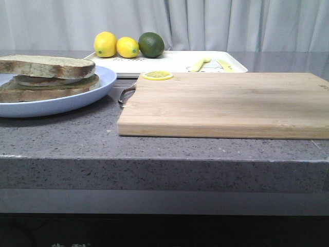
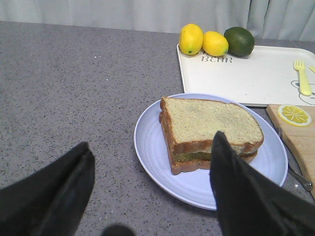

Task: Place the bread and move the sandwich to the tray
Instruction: 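Open the right gripper and withdraw it from the sandwich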

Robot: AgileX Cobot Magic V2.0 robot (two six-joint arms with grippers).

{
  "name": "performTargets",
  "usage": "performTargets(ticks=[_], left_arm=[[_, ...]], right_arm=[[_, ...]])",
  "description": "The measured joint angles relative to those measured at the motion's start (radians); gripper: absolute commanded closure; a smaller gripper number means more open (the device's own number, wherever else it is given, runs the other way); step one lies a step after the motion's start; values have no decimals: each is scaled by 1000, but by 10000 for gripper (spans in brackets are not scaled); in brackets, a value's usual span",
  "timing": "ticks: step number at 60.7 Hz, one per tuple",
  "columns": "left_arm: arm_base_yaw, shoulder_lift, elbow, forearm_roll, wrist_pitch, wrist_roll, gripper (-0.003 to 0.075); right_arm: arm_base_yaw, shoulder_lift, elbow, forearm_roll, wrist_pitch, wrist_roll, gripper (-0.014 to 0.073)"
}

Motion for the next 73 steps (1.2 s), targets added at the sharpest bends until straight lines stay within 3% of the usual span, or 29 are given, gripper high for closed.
performTargets(ticks=[19,37,56,73], left_arm=[[0,0,0,0,0,0,227],[0,0,0,9,5,0,227],[0,55,-87,72,214,0,227],[0,309,-265,74,435,4,227]], right_arm=[[0,-381,335,-49,-93,-43,130],[0,-607,607,-51,-198,-61,130],[0,-668,644,-51,-221,-61,130],[0,-668,644,-51,-221,-61,130]])
